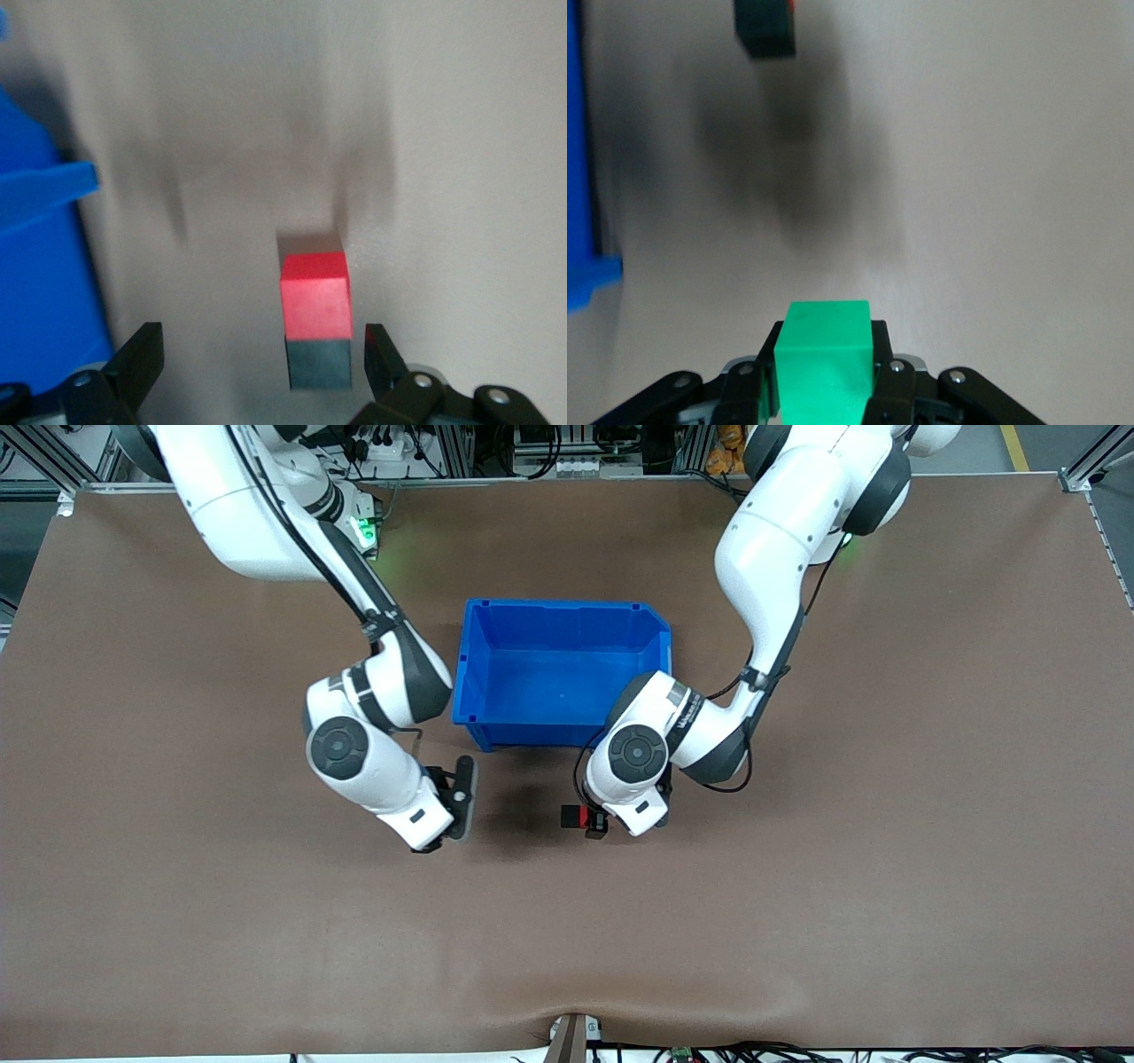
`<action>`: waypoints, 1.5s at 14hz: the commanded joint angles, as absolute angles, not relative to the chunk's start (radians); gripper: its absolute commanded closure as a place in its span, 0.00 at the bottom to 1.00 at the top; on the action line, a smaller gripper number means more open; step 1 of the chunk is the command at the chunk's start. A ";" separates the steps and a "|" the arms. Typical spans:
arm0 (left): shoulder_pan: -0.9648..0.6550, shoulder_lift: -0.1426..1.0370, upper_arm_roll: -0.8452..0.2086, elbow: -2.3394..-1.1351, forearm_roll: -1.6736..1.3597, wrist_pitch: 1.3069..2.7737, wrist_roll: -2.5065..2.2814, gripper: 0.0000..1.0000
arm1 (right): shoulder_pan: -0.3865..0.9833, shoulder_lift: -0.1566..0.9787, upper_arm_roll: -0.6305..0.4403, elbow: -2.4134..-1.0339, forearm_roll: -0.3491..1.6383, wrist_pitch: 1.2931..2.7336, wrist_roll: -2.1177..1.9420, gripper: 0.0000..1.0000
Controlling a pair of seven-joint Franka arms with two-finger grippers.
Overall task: Attach green and red cubes to black cube
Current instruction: 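Carry the red cube with the left gripper toward the black cube, then press the red cube against the black cube and open the left gripper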
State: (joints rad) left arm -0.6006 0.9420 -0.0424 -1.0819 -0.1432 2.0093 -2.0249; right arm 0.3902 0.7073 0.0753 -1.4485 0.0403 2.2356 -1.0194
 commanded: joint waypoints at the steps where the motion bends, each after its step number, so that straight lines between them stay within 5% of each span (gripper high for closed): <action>1: -0.557 0.847 -0.037 -1.098 -0.129 1.924 -1.970 0.00 | 0.460 0.810 0.064 -1.301 -0.035 2.220 -0.824 1.00; 6: -0.459 0.642 -0.029 -1.103 -0.120 1.729 -1.611 0.00 | 0.550 0.939 0.055 -1.119 -0.054 2.187 -0.724 1.00; 13: -0.293 0.434 -0.028 -1.104 -0.011 1.425 -1.092 0.00 | 0.598 1.000 0.049 -1.106 -0.135 2.189 -0.723 1.00; 21: -0.072 0.267 -0.032 -1.199 0.025 1.367 -0.474 0.00 | 0.615 1.022 0.051 -1.108 -0.133 2.203 -0.689 1.00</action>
State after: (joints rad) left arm -0.0946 0.3403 -0.0234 -1.1164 0.0098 1.3656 -0.5569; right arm 0.6014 0.9972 0.0579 -1.1468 -0.1091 2.2110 -0.7189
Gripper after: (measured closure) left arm 0.000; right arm 0.599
